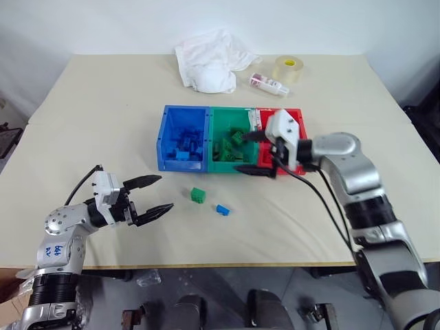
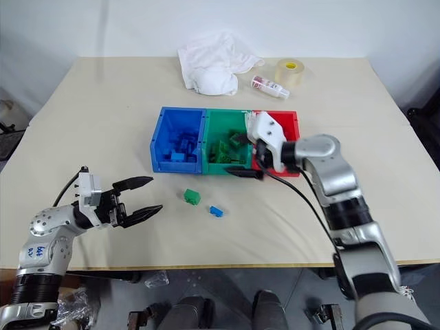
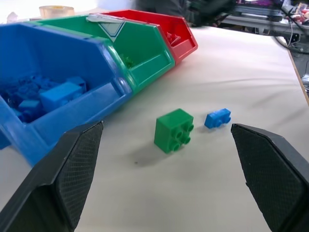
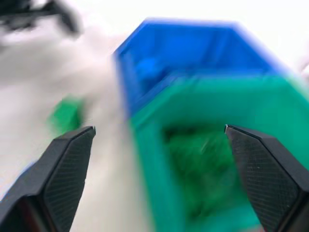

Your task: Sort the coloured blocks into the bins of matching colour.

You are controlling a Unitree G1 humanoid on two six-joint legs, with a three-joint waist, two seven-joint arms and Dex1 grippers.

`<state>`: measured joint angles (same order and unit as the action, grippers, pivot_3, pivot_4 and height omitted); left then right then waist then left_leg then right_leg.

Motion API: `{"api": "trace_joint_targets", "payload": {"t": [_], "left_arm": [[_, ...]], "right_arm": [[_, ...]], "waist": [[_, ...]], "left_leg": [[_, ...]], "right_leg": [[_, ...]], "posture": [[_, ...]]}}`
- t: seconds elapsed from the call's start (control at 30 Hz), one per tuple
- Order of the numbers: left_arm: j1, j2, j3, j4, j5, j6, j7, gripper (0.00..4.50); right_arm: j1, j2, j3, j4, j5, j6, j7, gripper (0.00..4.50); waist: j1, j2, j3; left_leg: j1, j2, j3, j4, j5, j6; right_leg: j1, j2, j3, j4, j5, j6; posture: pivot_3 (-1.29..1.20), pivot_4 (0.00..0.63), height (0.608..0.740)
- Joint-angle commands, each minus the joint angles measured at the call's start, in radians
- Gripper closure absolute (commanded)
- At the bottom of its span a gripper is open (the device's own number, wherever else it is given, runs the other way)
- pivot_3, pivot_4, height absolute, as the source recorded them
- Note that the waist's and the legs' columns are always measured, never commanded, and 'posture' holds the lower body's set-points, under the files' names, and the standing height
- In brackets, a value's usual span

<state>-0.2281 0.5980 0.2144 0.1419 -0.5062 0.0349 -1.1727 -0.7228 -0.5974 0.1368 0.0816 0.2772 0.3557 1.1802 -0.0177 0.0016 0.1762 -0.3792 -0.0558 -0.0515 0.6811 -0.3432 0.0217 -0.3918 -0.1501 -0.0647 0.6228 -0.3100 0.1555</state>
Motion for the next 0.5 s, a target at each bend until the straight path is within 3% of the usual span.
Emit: {"api": "trace_joint_targets", "payload": {"t": [0.03, 0.27, 0.37, 0.5], "left_arm": [[-0.006, 0.011, 0.006, 0.007, -0.012, -0.013, -0.031, 0.00], [-0.018, 0.039, 0.021, 0.070, -0.018, -0.021, -0.096, 0.00], [-0.029, 0.046, 0.023, 0.098, -0.012, -0.029, -0.114, 0.00], [-0.052, 0.045, 0.020, 0.124, -0.005, -0.041, -0.119, 0.00]], "right_arm": [[0.140, -0.132, -0.113, -0.227, 0.120, 0.058, 0.086, 0.02], [0.532, -0.404, -0.371, -0.357, 0.192, 0.095, 0.174, 0.02], [0.601, -0.437, -0.419, -0.375, 0.204, 0.097, 0.172, 0.02], [0.575, -0.413, -0.386, -0.408, 0.217, 0.105, 0.127, 0.02]], "waist": [[0.004, 0.000, 0.000], [0.020, 0.000, 0.000], [0.017, 0.000, 0.000], [0.017, 0.000, 0.000]], "left_leg": [[0.000, 0.000, 0.000, 0.000, 0.000, 0.000], [0.000, 0.002, 0.005, 0.001, 0.000, 0.000], [0.001, 0.003, 0.006, 0.001, 0.000, 0.000], [0.002, 0.004, 0.007, 0.000, 0.000, 0.000]], "right_leg": [[0.000, 0.000, 0.000, 0.000, 0.000, 0.000], [0.001, 0.000, 0.001, -0.003, 0.000, 0.000], [0.001, 0.001, 0.001, -0.003, 0.000, 0.000], [0.001, 0.001, 0.001, -0.003, 0.000, 0.000]], "posture": [[0.00, 0.150, 0.740], [0.00, 0.150, 0.740], [0.00, 0.150, 0.740], [0.00, 0.150, 0.740]]}}
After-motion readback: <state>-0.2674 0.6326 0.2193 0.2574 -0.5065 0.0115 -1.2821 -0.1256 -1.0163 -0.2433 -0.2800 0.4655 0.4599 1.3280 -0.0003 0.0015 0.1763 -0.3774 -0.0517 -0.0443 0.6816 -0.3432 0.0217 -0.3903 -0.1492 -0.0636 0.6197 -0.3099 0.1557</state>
